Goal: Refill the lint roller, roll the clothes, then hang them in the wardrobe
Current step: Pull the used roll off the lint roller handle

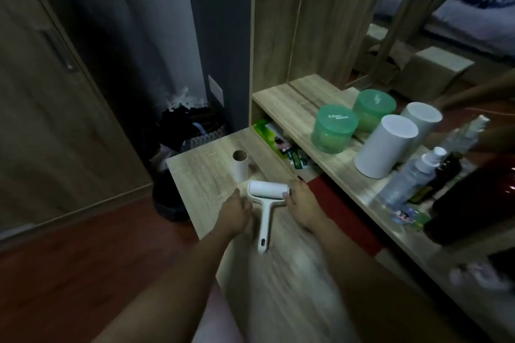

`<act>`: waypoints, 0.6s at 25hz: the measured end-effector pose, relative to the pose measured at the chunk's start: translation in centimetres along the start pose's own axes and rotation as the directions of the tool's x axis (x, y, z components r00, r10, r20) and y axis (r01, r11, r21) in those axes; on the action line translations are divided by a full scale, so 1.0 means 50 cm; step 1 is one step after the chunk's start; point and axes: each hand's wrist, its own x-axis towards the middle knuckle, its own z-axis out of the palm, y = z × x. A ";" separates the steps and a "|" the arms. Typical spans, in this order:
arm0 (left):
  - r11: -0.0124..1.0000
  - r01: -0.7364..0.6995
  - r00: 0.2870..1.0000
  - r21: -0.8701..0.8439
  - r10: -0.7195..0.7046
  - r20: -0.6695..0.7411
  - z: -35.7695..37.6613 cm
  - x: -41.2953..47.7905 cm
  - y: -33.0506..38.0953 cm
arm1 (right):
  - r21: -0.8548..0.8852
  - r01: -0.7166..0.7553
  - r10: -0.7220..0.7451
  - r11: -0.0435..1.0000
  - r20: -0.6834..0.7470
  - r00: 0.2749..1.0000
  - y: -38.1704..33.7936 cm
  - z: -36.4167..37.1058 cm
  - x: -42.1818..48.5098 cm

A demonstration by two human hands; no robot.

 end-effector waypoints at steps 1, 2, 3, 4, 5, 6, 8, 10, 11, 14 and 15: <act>0.999 0.019 0.998 -0.041 -0.021 -0.054 0.010 0.012 0.001 | 0.015 -0.022 0.022 1.000 -0.001 1.000 0.004 0.013 0.010; 0.996 0.056 0.995 -0.072 -0.062 -0.076 0.017 0.019 0.010 | 0.044 -0.045 0.046 0.998 -0.005 0.999 0.005 0.020 0.018; 0.990 0.082 0.991 -0.118 -0.093 -0.094 0.025 0.023 0.016 | 0.069 -0.066 0.066 0.995 -0.001 0.998 0.005 0.032 0.023; 0.982 0.113 0.988 -0.151 -0.128 -0.092 0.030 0.027 0.025 | 0.087 -0.073 0.073 0.994 0.002 0.997 -0.002 0.040 0.023; 0.973 0.120 0.985 -0.195 -0.141 -0.097 0.039 0.032 0.027 | 0.105 -0.083 0.084 0.991 0.000 0.996 -0.002 0.047 0.027; 0.970 0.117 0.986 -0.215 -0.139 -0.091 0.044 0.035 0.031 | 0.122 -0.098 0.100 0.988 -0.007 0.995 -0.003 0.049 0.029; 0.955 0.141 0.979 -0.262 -0.174 -0.106 0.048 0.045 0.029 | 0.161 -0.131 0.134 0.978 -0.009 0.991 -0.003 0.042 0.033; 0.922 0.196 0.960 -0.334 -0.250 -0.127 0.046 0.053 0.023 | 0.228 -0.181 0.179 0.957 0.031 0.983 -0.003 0.039 0.026; 0.896 0.226 0.948 -0.383 -0.293 -0.127 0.045 0.054 0.020 | 0.279 -0.220 0.211 0.935 0.060 0.976 -0.004 0.040 0.020; 0.836 0.232 0.942 -0.497 -0.321 -0.099 0.031 0.039 0.021 | 0.480 -0.329 0.311 0.814 0.119 0.943 -0.012 0.050 -0.011; 0.826 0.226 0.947 -0.516 -0.311 -0.084 0.022 0.033 0.025 | 0.552 -0.349 0.336 0.757 0.129 0.933 -0.013 0.055 -0.023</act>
